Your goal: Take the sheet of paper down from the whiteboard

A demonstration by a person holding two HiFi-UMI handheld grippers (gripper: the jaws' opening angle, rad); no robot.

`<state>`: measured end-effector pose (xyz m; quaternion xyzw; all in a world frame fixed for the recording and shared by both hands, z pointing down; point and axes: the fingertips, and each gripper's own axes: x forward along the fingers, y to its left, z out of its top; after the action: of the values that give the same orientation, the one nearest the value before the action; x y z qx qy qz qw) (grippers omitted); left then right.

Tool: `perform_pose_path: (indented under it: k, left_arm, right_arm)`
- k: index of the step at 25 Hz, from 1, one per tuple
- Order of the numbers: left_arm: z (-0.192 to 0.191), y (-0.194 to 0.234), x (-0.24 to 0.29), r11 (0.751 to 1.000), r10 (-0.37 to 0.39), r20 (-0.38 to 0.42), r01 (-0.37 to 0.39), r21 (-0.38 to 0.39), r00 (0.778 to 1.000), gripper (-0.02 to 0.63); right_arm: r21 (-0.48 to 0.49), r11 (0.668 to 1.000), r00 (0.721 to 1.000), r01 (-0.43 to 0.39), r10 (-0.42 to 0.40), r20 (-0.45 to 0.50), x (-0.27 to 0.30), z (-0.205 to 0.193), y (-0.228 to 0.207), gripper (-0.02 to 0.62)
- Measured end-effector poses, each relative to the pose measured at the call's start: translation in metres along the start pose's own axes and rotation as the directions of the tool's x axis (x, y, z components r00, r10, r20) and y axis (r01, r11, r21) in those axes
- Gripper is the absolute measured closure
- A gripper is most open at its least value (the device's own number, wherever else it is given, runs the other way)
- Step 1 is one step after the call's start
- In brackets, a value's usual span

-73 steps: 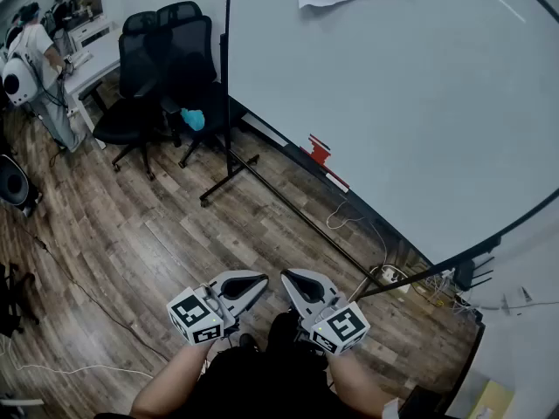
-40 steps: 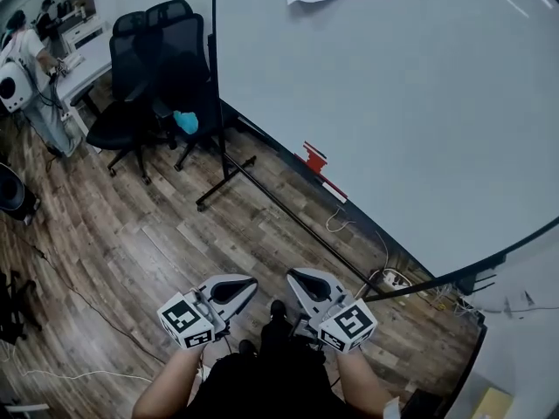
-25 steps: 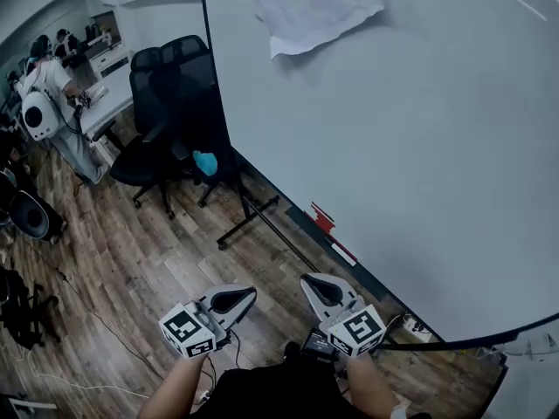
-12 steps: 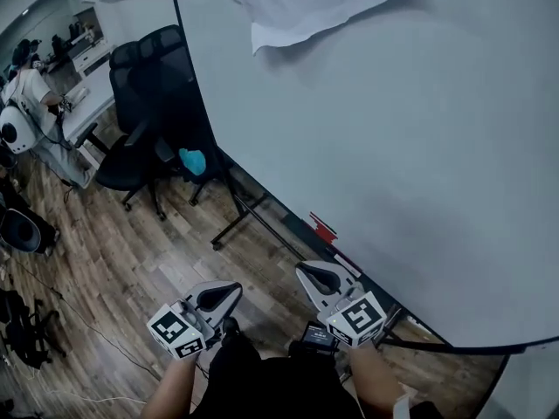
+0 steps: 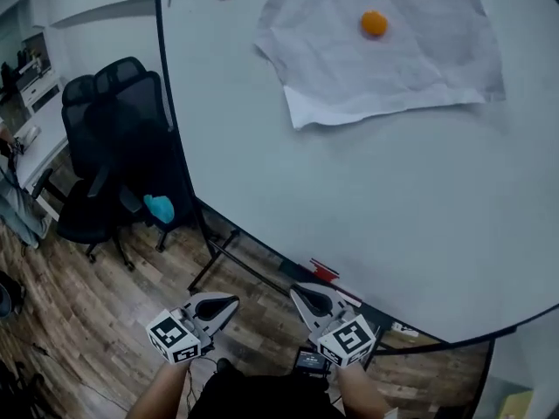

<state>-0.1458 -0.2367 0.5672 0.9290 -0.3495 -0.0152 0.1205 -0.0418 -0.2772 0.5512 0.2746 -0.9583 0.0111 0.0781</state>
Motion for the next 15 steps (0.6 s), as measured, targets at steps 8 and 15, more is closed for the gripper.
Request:
perform_pose_path:
  k: [8, 15]
  left_arm:
    - [0.088, 0.024, 0.025, 0.972, -0.115, 0.041, 0.104, 0.212, 0.992, 0.599]
    - [0.275, -0.039, 0.076, 0.820, -0.178, 0.126, 0.076, 0.568, 0.976, 0.598]
  right_arm:
    - [-0.223, 0.972, 0.995, 0.078, -0.064, 0.070, -0.006, 0.111, 0.000, 0.574]
    - [-0.546, 0.803, 0.971, 0.240, -0.210, 0.118, -0.061, 0.290, -0.040, 0.572]
